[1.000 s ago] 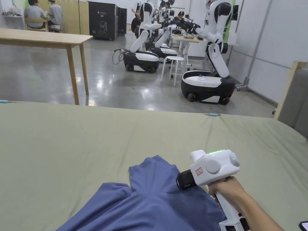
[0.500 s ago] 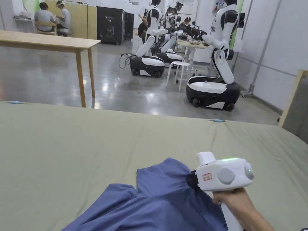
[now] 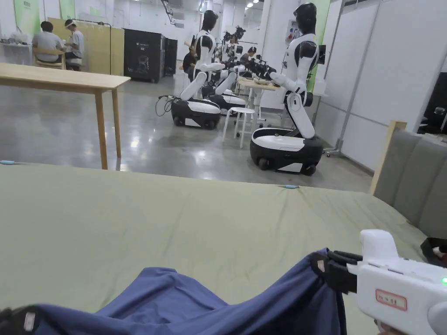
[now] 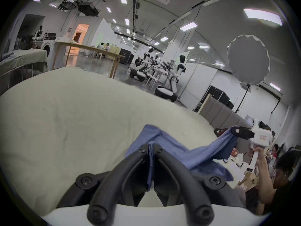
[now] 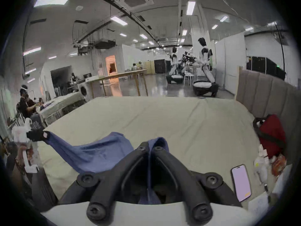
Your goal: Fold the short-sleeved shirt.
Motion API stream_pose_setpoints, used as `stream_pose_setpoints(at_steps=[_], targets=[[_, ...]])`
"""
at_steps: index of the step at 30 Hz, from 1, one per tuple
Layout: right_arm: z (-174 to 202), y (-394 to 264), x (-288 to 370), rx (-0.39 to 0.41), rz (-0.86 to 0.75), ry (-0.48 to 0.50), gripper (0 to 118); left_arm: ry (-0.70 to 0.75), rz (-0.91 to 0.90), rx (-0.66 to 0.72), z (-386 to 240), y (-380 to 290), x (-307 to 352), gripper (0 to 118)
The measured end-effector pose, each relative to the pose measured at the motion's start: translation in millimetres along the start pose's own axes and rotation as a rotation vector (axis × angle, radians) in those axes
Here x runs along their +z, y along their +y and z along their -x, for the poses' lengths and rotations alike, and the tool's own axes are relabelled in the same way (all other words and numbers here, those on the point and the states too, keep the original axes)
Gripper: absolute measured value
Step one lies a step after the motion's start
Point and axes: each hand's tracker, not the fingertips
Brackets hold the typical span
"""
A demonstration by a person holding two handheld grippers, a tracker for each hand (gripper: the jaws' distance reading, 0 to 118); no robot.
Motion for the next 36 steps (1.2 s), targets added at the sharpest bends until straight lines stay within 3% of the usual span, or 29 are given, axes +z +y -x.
stream_pose_setpoints(at_steps=[6, 9, 16, 23, 28, 33, 36], targets=[[7.9, 81.5, 36.2, 0.036, -0.189, 0.007, 2, -0.068, -0.154, -0.040, -56.7, 112.3, 0.2, 2], [16.3, 138.6, 62.9, 0.133, -0.295, -0.069, 2, -0.108, -0.243, -0.119, -94.8, 174.9, 13.4, 2], [21.4, 268.0, 110.7, 0.205, -0.428, -0.214, 2, -0.108, -0.354, -0.120, -150.8, 292.6, 20.8, 2], [20.4, 316.3, 120.7, 0.168, -0.482, -0.248, 2, -0.058, -0.414, -0.208, -176.0, 347.1, 21.4, 2], [21.0, 347.5, 89.9, 0.123, -0.491, -0.283, 2, -0.032, -0.421, -0.247, -182.2, 380.5, 5.5, 2], [16.7, 390.8, 50.3, 0.127, -0.463, -0.307, 2, 0.038, -0.433, -0.311, -181.5, 425.3, -24.3, 2], [10.7, 414.5, 28.4, 0.076, -0.498, -0.342, 2, 0.073, -0.454, -0.341, -178.9, 452.9, -46.1, 2]])
